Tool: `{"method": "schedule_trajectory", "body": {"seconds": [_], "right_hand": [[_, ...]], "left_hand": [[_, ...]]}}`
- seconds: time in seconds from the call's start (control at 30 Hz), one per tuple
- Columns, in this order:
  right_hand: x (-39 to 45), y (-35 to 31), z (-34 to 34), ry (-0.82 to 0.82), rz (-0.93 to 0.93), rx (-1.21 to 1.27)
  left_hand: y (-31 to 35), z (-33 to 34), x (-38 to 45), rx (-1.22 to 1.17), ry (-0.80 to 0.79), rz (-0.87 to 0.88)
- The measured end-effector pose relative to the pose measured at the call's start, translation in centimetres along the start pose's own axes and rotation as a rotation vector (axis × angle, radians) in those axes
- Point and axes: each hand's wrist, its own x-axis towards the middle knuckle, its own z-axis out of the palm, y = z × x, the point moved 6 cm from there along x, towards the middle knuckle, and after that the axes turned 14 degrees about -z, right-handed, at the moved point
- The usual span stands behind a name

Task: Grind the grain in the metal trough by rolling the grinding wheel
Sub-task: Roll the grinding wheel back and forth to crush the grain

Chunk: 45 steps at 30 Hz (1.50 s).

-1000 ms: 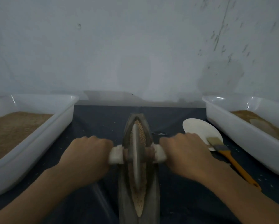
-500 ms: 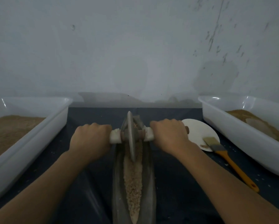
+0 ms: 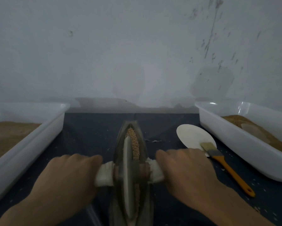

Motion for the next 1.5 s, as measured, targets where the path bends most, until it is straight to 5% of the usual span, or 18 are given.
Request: {"method": "schedule_trajectory", "body": {"seconds": [0.33,0.67,0.8,1.2,1.5], "right_hand": [[7.2,5.6,4.6,-0.015,0.146,-0.017],[2.2,1.2,0.8,-0.120,-0.013,0.153],[0.3,0.6,1.0,-0.205,0.030,0.192],[8.0,5.3,4.3,-0.029,0.101,-0.029],[1.6,0.9,1.2,-0.089,-0.015,0.102]], "left_hand": [[-0.3,4.2,7.8,0.073,0.081,-0.135],[-0.3,2.0,1.6,0.028,-0.207,-0.113],[0.3,0.5,0.5,0.121,-0.188,-0.075],[-0.8,4.7,7.2,0.000,-0.004,-0.205],[0.1,1.6,1.3,0.095,-0.172,-0.083]]}}
